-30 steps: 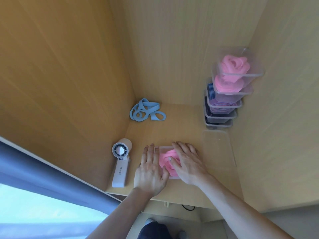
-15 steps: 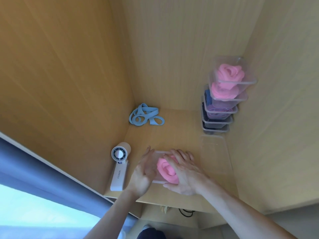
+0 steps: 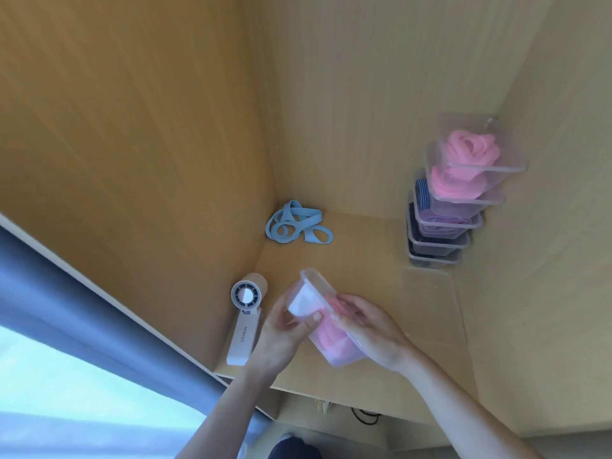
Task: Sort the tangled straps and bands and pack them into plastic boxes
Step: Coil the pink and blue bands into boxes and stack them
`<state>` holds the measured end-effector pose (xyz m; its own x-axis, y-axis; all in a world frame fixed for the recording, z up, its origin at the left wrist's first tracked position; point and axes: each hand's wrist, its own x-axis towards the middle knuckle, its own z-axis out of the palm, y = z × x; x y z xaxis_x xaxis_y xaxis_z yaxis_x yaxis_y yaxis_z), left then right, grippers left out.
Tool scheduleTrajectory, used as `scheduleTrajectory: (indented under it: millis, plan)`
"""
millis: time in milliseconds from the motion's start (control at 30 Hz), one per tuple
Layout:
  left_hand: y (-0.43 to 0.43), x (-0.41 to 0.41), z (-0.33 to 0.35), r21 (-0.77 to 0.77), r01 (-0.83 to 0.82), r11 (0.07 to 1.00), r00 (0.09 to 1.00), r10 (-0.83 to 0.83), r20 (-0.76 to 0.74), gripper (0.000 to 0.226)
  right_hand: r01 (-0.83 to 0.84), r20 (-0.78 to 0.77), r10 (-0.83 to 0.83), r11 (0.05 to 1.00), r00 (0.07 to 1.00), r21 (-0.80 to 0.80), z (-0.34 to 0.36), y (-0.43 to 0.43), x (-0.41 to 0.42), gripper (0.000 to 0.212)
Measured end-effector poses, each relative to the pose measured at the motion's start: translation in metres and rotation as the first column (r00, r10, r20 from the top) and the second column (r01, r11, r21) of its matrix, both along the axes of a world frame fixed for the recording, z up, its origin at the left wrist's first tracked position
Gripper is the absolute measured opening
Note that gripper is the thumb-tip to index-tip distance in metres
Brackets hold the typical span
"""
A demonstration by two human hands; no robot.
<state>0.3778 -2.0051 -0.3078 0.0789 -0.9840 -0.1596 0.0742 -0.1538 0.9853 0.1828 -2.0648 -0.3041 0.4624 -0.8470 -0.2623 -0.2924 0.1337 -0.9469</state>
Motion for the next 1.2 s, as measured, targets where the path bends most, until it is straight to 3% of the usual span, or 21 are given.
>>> scheduleTrajectory:
  millis: [300, 567, 634, 834, 967, 1100, 1200]
  plan:
    - [-0.007, 0.004, -0.011, 0.059, 0.011, 0.998, 1.0, -0.009, -0.023, 0.073, 0.096, 0.05, -0.097, 0.995, 0.994, 0.029, 0.007, 0.0, -0.011, 0.067]
    - [-0.002, 0.009, -0.031, 0.167, -0.099, 0.981, 0.993, 0.109, -0.053, 0.095, 0.21, -0.018, -0.211, 0.976, 0.977, -0.063, 0.014, -0.016, -0.035, 0.071]
    - [0.002, 0.009, -0.035, 0.175, -0.122, 0.977, 0.992, 0.125, -0.007, 0.094, 0.233, -0.02, -0.236, 0.969, 0.972, -0.078, 0.016, -0.017, -0.038, 0.073]
    - [0.01, 0.012, -0.052, 0.129, -0.162, 0.978, 0.98, 0.144, 0.139, 0.06, 0.284, -0.019, -0.286, 0.955, 0.958, -0.084, 0.024, -0.022, -0.041, 0.054]
    - [0.018, 0.009, -0.056, 0.087, -0.179, 0.98, 0.96, 0.154, 0.233, 0.063, 0.355, 0.01, -0.357, 0.927, 0.934, -0.123, 0.037, -0.03, -0.04, 0.061]
    - [0.029, 0.001, -0.058, 0.058, -0.176, 0.983, 0.945, 0.152, 0.288, 0.063, 0.397, -0.03, -0.415, 0.889, 0.909, -0.229, 0.052, -0.038, -0.036, 0.03]
    - [0.035, -0.006, -0.061, 0.003, -0.198, 0.98, 0.912, 0.183, 0.366, 0.074, 0.429, -0.132, -0.476, 0.86, 0.869, -0.277, 0.048, -0.048, -0.032, 0.051]
